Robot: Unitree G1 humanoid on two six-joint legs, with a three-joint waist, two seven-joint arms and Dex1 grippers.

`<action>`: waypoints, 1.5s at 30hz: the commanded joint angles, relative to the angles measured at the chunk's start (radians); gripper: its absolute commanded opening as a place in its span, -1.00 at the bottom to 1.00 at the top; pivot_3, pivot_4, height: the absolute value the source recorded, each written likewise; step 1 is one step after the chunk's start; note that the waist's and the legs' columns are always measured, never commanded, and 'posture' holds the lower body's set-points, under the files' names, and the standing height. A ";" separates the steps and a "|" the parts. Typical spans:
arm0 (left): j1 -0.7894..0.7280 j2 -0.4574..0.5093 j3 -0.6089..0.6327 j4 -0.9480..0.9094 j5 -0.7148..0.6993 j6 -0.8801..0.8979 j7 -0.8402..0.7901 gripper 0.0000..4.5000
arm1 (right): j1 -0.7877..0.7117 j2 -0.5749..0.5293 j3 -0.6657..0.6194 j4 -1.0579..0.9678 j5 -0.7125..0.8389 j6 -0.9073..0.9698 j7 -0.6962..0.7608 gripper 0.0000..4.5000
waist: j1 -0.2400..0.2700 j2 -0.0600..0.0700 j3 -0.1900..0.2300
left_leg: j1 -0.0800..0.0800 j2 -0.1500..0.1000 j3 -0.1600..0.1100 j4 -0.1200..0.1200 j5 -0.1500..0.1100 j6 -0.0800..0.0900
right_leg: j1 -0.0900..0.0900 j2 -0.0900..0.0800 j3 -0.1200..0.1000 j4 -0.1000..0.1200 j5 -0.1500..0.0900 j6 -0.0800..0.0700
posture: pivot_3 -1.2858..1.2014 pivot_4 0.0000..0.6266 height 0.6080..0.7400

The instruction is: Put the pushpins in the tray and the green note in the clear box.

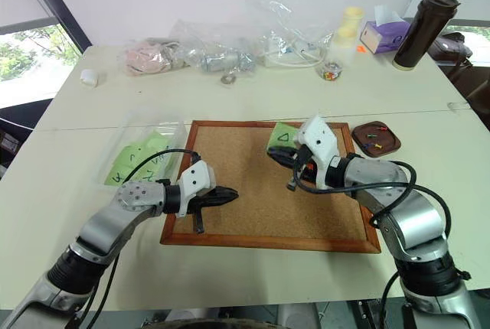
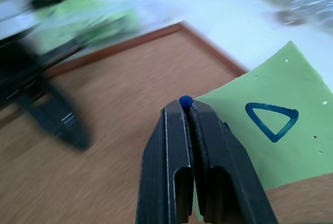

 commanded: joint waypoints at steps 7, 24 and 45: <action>-0.200 -0.104 0.182 0.024 -0.286 0.226 -0.021 0.32 | 0.006 -0.133 0.024 -0.094 -0.008 -0.064 0.107 -1.00 | -0.001 -0.003 0.002 | -0.001 0.000 0.000 0.000 0.000 0.000 | -0.001 0.000 -0.001 0.000 0.000 0.000 | 0.03 -0.52 1.00; -0.300 -0.245 0.157 0.129 -0.413 0.367 0.025 0.51 | -0.063 -0.185 0.073 -0.107 -0.031 -0.113 0.182 -1.00 | -0.001 -0.006 0.003 | -0.001 0.000 0.000 0.001 0.000 0.000 | -0.001 0.000 -0.001 0.000 0.000 0.000 | 0.03 -0.52 1.00; -0.261 -0.213 0.113 0.158 -0.338 0.269 -0.004 -0.98 | -0.089 -0.205 0.019 -0.113 -0.012 -0.075 0.156 -1.00 | 0.000 -0.006 0.004 | -0.001 0.000 0.000 0.000 0.000 0.000 | -0.001 0.000 -0.001 0.000 0.000 0.000 | 0.03 -0.52 1.00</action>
